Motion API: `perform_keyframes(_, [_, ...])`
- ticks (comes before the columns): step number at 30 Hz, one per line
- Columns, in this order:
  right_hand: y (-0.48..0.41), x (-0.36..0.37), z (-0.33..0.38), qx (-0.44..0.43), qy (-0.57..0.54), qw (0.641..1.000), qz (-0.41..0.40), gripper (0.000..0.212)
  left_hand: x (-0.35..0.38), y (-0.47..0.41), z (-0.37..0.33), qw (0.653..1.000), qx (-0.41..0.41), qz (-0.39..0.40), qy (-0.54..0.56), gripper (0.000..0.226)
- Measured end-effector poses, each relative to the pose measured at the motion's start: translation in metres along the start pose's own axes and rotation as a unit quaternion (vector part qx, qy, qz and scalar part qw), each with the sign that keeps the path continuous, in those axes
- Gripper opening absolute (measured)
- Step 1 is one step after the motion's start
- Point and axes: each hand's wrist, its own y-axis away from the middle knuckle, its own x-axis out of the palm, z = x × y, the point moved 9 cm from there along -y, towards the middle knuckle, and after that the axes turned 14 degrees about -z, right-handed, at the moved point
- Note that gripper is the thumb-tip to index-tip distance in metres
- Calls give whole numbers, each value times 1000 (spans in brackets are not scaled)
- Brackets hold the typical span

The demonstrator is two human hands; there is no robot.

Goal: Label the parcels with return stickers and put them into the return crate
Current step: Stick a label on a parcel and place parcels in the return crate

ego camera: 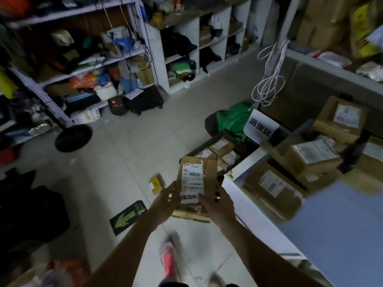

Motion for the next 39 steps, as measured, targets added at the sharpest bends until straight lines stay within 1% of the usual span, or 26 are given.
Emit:
perform_keyframes(3, [-34,40,14,24,-12,1000,2,33,-17,-66,16,999,0,39,22,27])
perform_keyframes(4, [-45,50,17,34,-8,999,-5,33,-22,-86,17,998,6,48,32,28])
perform_keyframes(5, [-54,60,20,41,-6,999,-14,37,-24,-108,24,997,7,66,41,31])
perform_keyframes(7, [-74,78,27,56,-6,998,-29,46,-23,-149,32,993,-5,104,48,52])
perform_keyframes(8, [-85,85,28,68,-8,997,-34,47,-22,-165,29,992,-11,121,30,60])
perform_keyframes(9, [-97,91,29,80,-9,996,-40,47,-20,-180,25,990,-16,137,6,56])
perform_keyframes(11, [-125,99,21,112,-15,992,-58,51,-13,-210,16,985,-16,171,-28,35])
perform_keyframes(13, [-152,102,5,150,-38,985,-81,52,-1,-242,11,979,-1,190,-69,28])
perform_keyframes(14, [-164,105,-5,170,-51,980,-91,50,6,-258,8,976,14,198,-87,32])
perform_keyframes(15, [-176,108,-14,191,-66,974,-100,47,15,-276,10,972,23,208,-108,42])
perform_keyframes(17, [-204,119,-32,222,-89,964,-113,48,37,-314,18,964,34,227,-132,62])
perform_keyframes(18, [-220,125,-41,233,-93,961,-117,50,48,-334,25,960,39,236,-143,67])
perform_keyframes(20, [-254,141,-65,261,-102,952,-121,60,69,-377,44,954,44,237,-178,70])
perform_keyframes(23, [-302,165,-106,291,-108,940,-142,73,106,-432,78,945,37,252,-205,64])
perform_keyframes(26, [-347,180,-142,302,-100,933,-170,72,149,-475,97,936,40,280,-209,63])
perform_keyframes(29, [-383,203,-196,328,-92,922,-186,74,197,-520,126,925,74,305,-213,59])
perform_keyframes(32, [-422,224,-258,356,-74,906,-215,66,248,-563,173,915,96,323,-221,55])
perform_keyframes(35, [-465,244,-324,387,-48,887,-248,72,302,-609,223,917,109,315,-217,62])
perform_keyframes(36, [-477,251,-346,391,-26,885,-251,74,317,-625,243,918,109,306,-225,66])
perform_keyframes(39, [-506,276,-403,389,14,888,-247,74,345,-661,310,907,94,298,-284,78])
